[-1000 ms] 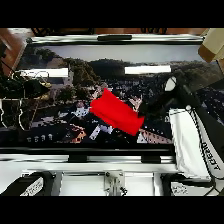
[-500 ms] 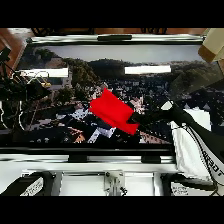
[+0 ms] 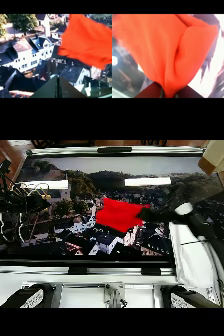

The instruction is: Fold the shirts.

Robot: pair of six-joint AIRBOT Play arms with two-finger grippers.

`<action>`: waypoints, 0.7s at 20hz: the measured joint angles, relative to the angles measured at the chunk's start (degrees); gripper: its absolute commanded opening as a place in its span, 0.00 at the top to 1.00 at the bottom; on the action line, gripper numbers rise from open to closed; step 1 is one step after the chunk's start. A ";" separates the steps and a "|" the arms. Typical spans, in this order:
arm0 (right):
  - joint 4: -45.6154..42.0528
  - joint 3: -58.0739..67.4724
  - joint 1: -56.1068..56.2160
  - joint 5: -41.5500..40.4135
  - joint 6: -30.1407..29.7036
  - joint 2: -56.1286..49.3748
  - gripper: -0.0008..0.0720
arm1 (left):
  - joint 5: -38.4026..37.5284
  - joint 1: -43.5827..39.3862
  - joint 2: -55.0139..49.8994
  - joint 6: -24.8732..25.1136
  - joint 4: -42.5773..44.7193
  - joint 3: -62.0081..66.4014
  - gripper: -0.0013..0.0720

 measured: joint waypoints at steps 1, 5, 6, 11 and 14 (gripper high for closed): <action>-2.99 1.66 -2.08 0.90 0.24 2.38 0.89 | 0.00 0.00 0.00 0.00 -0.11 0.00 0.94; -15.41 7.41 -13.79 6.54 4.33 10.97 0.89 | 0.00 0.00 0.00 0.00 -1.14 0.00 0.94; -17.27 8.44 -17.27 8.55 4.81 12.57 0.89 | 0.00 0.00 0.00 0.00 -1.31 0.00 0.94; -25.68 10.67 -32.20 22.71 5.99 17.73 0.89 | -0.02 0.00 0.13 0.00 -1.73 0.00 0.94; -31.39 11.02 -37.51 32.26 5.99 19.85 0.89 | -0.04 0.00 0.17 0.37 -1.88 0.00 0.94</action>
